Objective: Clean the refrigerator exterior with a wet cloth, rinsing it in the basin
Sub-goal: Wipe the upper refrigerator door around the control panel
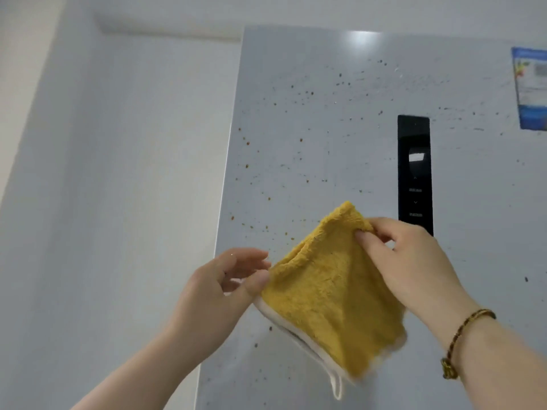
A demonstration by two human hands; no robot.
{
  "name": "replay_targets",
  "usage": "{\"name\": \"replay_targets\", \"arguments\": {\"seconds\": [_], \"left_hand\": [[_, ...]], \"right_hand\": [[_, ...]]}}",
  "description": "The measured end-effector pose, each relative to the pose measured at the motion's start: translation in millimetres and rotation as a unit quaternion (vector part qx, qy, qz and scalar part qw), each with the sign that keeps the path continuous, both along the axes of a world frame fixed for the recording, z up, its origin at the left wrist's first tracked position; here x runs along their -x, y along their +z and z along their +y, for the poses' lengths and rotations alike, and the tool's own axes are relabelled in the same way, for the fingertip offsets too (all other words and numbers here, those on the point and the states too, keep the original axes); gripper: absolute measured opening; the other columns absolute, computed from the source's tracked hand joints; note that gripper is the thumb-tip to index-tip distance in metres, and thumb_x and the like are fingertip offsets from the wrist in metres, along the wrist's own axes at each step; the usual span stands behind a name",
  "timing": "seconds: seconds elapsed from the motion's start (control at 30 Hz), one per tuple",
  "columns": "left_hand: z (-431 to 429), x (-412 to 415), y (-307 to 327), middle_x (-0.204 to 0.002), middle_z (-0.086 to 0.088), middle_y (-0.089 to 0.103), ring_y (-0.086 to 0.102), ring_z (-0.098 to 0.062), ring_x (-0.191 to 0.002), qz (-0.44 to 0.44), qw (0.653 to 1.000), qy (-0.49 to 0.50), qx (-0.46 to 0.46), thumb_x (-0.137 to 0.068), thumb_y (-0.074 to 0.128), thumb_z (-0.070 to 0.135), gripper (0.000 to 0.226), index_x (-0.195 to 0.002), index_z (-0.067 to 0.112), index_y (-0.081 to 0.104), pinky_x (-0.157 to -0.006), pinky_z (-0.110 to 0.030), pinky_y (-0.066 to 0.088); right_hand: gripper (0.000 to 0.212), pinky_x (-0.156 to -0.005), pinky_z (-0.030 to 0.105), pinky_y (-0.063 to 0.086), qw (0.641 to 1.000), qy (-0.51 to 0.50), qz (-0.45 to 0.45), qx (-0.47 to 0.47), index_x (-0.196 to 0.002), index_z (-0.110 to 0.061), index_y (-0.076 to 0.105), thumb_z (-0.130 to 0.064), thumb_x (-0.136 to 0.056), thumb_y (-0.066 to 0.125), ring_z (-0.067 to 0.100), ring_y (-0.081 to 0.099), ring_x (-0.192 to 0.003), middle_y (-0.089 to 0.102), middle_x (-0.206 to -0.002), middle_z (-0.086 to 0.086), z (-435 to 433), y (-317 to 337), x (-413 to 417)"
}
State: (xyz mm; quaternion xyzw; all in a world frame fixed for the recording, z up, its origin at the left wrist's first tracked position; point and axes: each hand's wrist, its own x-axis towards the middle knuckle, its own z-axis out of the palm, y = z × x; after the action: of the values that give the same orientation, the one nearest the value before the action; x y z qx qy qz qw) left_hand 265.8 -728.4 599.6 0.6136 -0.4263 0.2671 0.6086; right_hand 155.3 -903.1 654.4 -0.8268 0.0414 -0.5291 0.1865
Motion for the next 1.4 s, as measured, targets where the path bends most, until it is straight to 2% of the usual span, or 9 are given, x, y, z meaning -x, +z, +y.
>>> {"name": "replay_targets", "arguments": {"seconds": [0.23,0.33,0.43,0.6,0.73,0.87,1.03,1.3,1.4], "left_hand": [[10.0,-40.9,56.5,-0.118,0.026,0.043,0.039,-0.006,-0.115,-0.057,0.982,0.176,0.036,-0.091,0.048,0.023,0.04,-0.128,0.033,0.041,-0.08,-0.015,0.027],[6.3,-55.9,67.7,-0.145,0.011,0.03,0.026,-0.009,-0.134,-0.022,0.984,0.171,0.043,-0.093,0.044,0.023,0.053,-0.141,0.029,0.025,-0.102,-0.025,0.024],[-4.4,-62.8,69.3,-0.142,0.016,0.03,0.026,-0.009,-0.134,-0.008,0.99,0.125,0.059,-0.093,0.044,0.023,0.057,-0.142,0.033,0.018,-0.1,-0.023,0.023],[-19.1,-68.4,71.4,-0.126,0.028,0.026,0.025,0.007,-0.114,-0.037,0.993,0.083,0.072,-0.091,0.046,0.021,0.059,-0.138,0.039,0.017,-0.094,-0.016,0.021],[-25.9,-72.1,78.5,-0.125,0.026,0.025,0.03,-0.002,-0.124,-0.027,0.992,0.088,0.089,-0.09,0.048,0.025,0.063,-0.142,0.036,0.013,-0.1,-0.021,0.024],[-32.2,-70.1,79.2,-0.139,0.02,0.025,0.022,-0.007,-0.135,-0.043,0.986,0.125,0.099,-0.09,0.047,0.03,0.065,-0.142,0.034,0.01,-0.105,-0.021,0.018],[-33.4,-70.5,75.9,-0.144,0.017,0.025,0.023,-0.005,-0.134,-0.042,0.984,0.141,0.096,-0.089,0.045,0.033,0.063,-0.14,0.04,0.009,-0.105,-0.021,0.019],[-31.2,-72.3,74.9,-0.112,0.047,0.012,0.019,0.014,-0.114,-0.069,0.986,0.11,0.106,-0.088,0.047,0.031,0.055,-0.105,0.064,0.006,-0.102,-0.016,0.017],[-29.5,-71.7,75.2,-0.106,0.049,0.018,0.028,0.007,-0.115,-0.049,0.988,0.087,0.121,-0.087,0.048,0.03,0.052,-0.103,0.066,0.014,-0.103,-0.022,0.023]], "right_hand": [[0.025,-0.067,0.025,0.028,0.967,-0.133,-0.2,0.089,-0.11,-0.018,0.061,-0.026,-0.096,0.041,0.027,0.052,-0.088,0.06,-0.095,0.005,-7.5,92.1,-13.7],[0.026,-0.067,0.019,0.023,0.934,-0.137,-0.299,0.139,-0.114,-0.011,0.058,-0.02,-0.096,0.043,0.027,0.053,-0.099,0.056,-0.116,0.009,-3.7,121.6,-28.8],[0.026,-0.071,0.023,0.03,0.915,-0.111,-0.346,0.178,-0.117,-0.004,0.054,-0.015,-0.094,0.045,0.029,0.053,-0.103,0.052,-0.118,0.014,1.1,150.8,-53.9],[0.034,-0.065,0.011,0.028,0.927,-0.1,-0.29,0.214,-0.12,0.001,0.041,-0.012,-0.09,0.05,0.025,0.045,-0.105,0.037,-0.126,0.016,7.6,176.5,-91.7],[0.03,-0.071,0.011,0.024,0.928,-0.08,-0.248,0.266,-0.109,0.003,0.046,-0.014,-0.087,0.057,0.018,0.04,-0.09,0.046,-0.11,0.014,14.7,169.0,-101.6],[0.051,-0.105,0.016,0.003,0.9,-0.048,-0.102,0.421,-0.127,-0.004,0.049,-0.031,-0.085,0.04,0.026,0.033,-0.13,0.046,-0.134,0.011,23.7,146.3,-110.1],[0.062,-0.105,0.026,-0.021,0.837,-0.158,-0.04,0.522,-0.144,-0.028,0.024,-0.047,-0.086,0.019,0.011,0.004,-0.143,0.02,-0.152,-0.011,32.2,172.4,-109.4],[0.051,-0.111,0.052,-0.013,0.926,-0.24,-0.078,0.28,-0.145,-0.026,0.018,-0.042,-0.098,0.02,0.024,-0.005,-0.143,0.009,-0.155,-0.006,43.2,253.0,-122.6],[0.054,-0.111,0.053,-0.011,0.925,-0.233,-0.071,0.293,-0.146,-0.028,0.013,-0.047,-0.096,0.02,0.026,-0.006,-0.143,0.007,-0.156,-0.004,55.3,245.6,-130.7]]}}
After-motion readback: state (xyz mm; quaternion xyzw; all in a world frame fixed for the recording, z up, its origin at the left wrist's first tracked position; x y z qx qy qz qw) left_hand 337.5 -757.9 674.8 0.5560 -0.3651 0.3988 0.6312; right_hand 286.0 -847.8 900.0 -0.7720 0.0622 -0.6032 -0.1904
